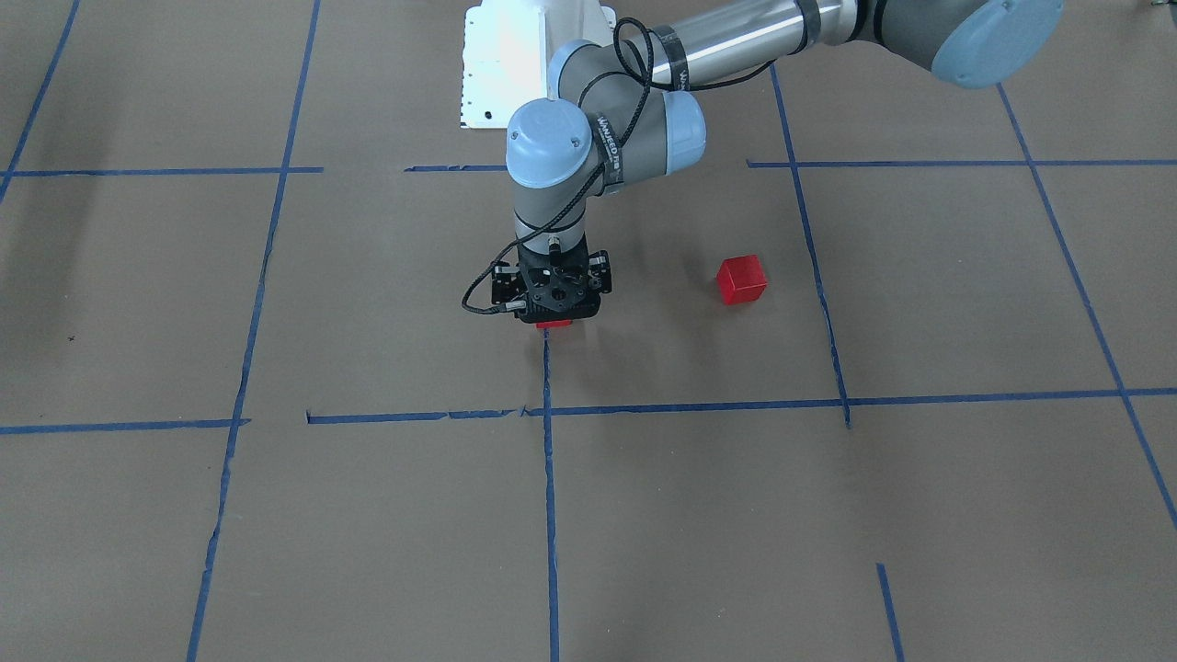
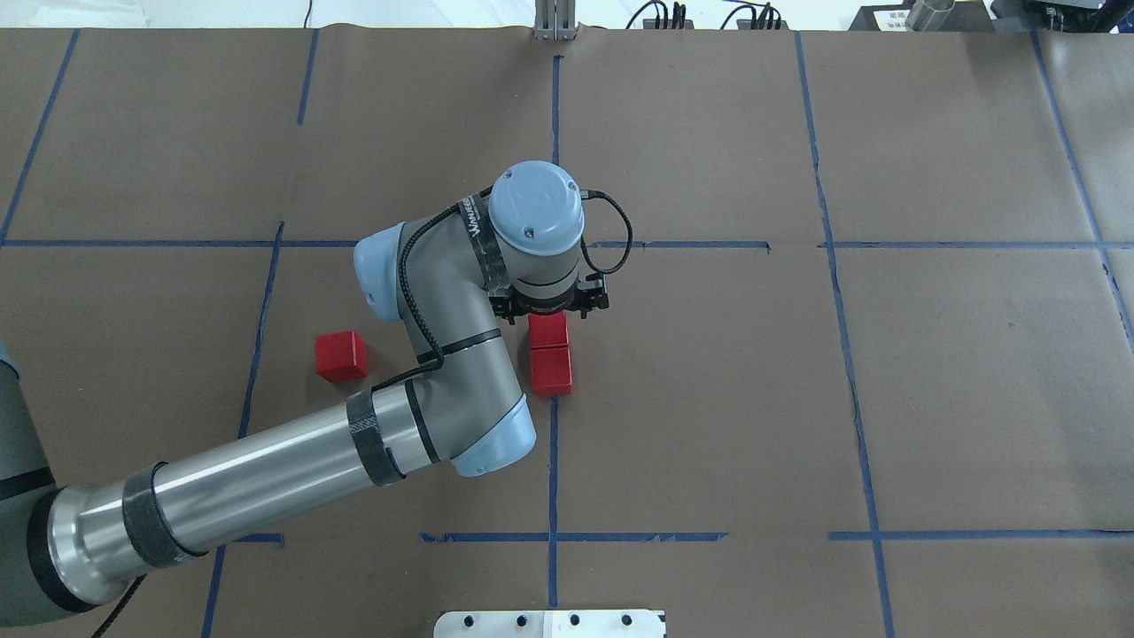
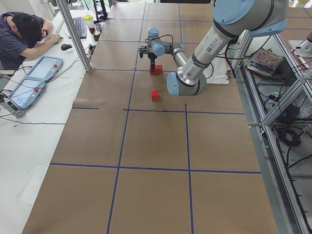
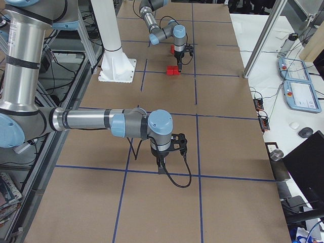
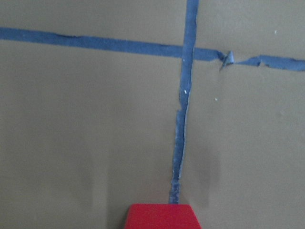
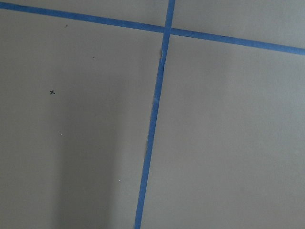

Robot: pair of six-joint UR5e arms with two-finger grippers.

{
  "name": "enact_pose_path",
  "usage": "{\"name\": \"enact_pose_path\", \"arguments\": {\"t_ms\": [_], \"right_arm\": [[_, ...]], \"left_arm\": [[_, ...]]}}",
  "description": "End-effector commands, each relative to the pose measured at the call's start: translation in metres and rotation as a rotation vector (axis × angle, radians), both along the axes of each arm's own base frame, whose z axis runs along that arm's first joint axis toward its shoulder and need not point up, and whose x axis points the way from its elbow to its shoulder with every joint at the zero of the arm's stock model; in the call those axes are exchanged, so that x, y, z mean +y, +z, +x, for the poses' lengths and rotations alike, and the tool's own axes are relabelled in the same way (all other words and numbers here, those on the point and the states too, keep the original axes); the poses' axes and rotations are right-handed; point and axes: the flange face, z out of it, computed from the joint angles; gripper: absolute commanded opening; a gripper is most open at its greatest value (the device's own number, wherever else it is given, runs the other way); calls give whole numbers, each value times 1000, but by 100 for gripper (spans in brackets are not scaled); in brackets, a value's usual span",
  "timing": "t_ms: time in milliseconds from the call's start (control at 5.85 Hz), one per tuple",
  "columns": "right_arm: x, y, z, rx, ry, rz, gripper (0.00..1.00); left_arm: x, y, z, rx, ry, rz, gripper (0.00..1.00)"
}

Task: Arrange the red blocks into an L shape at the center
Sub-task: 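Move the left gripper over the remaining red cube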

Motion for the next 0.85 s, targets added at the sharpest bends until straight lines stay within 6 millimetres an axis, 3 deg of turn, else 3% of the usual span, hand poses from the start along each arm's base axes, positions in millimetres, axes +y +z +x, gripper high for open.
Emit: {"name": "enact_pose_path", "arguments": {"t_ms": [0, 171, 342, 513, 684], "right_arm": [[-1, -2, 0, -4, 1, 2, 100], [-1, -1, 0, -4, 1, 0, 100], [-1, -1, 0, -4, 1, 2, 100], [-1, -1, 0, -4, 1, 2, 100], [0, -1, 0, -3, 1, -1, 100]], "left_arm": [[-9, 14, -102, -30, 58, 121, 100], [2, 50, -157, -7, 55, 105, 100], [10, 74, -193, 0, 39, 81, 100], [20, 111, -204, -17, 25, 16, 100], [23, 126, -206, -30, -1, -25, 100]]}}
